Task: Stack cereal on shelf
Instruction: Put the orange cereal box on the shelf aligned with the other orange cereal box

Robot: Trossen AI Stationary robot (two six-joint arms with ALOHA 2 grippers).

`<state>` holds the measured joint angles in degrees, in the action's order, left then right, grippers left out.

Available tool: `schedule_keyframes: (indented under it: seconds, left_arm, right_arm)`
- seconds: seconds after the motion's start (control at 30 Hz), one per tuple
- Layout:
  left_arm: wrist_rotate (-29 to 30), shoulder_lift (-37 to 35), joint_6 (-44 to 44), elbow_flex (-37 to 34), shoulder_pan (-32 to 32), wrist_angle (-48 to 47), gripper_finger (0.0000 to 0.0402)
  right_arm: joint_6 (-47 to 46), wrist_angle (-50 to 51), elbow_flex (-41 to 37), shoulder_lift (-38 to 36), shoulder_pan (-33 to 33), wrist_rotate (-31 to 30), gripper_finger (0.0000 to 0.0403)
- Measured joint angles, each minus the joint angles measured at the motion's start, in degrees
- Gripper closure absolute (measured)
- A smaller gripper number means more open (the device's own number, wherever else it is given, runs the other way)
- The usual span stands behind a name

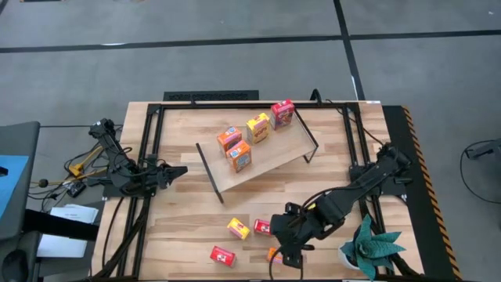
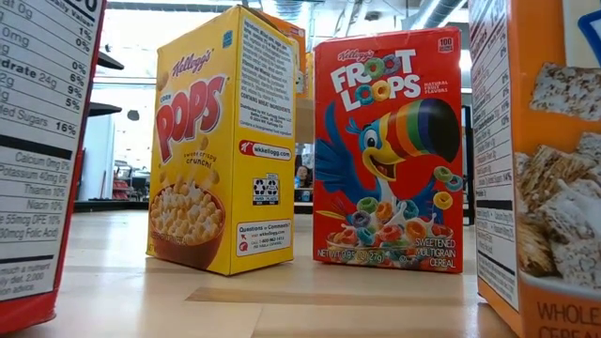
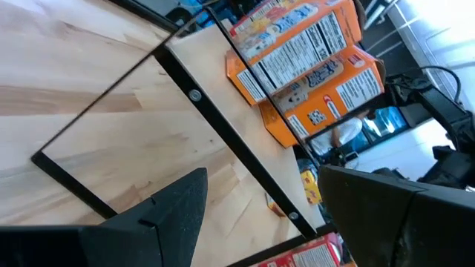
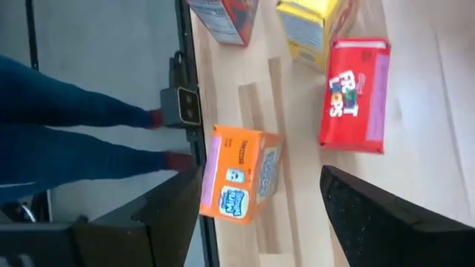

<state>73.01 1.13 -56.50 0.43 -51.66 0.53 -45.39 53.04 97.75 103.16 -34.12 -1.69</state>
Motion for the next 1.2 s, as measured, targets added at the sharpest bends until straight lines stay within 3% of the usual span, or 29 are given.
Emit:
schedule_keyframes:
  seconds: [0.23, 0.57, 1.2]
  left_arm:
    - [-1.31, 0.0, 0.18, 0.0, -0.02, 0.27, 0.0152]
    - [-2.29, 0.46, 2.52, 0.0, 0.0, 0.47, 0.0152]
    - [-2.35, 1.4, 2.7, 0.0, -0.02, 0.54, 0.0152]
  right_arm:
    - [-4.48, 2.56, 0.52, 1.02, -1.92, -3.34, 0.0102]
    - [-11.1, 0.01, 0.41, 7.24, -4.41, -2.78, 0.0102]
    - [-10.66, 0.3, 0.46, 11.44, -4.43, -2.56, 0.0102]
